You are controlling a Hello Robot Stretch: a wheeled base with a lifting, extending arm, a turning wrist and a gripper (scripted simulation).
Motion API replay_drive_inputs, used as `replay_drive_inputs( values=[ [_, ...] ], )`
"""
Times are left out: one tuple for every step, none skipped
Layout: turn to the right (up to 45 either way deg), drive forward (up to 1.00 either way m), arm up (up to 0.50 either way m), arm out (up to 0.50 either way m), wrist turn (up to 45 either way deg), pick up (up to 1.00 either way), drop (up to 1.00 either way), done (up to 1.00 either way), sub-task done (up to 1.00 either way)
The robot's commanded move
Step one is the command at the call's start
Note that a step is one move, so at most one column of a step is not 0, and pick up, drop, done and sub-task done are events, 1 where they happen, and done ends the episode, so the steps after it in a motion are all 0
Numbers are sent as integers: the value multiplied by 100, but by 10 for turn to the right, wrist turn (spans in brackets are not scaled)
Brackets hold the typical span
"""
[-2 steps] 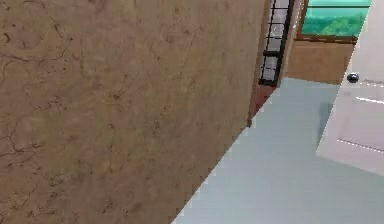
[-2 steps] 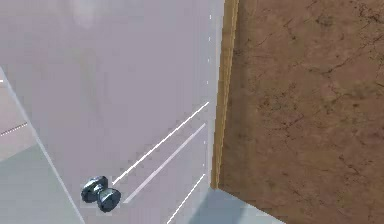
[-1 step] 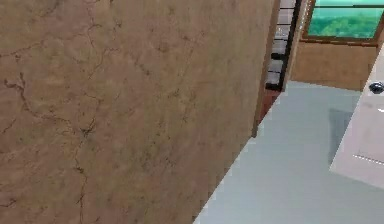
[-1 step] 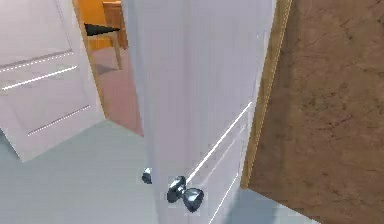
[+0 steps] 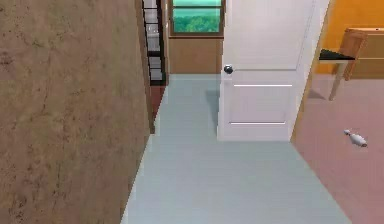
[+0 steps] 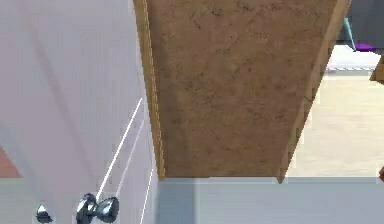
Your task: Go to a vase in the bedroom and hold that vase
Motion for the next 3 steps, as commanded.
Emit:
replay_drive_inputs(
  values=[
    [0,100,0,0,0,0,0,0,0],
    [0,100,0,0,0,0,0,0,0],
    [0,10,0,0,0,0,0,0,0]
  ],
)
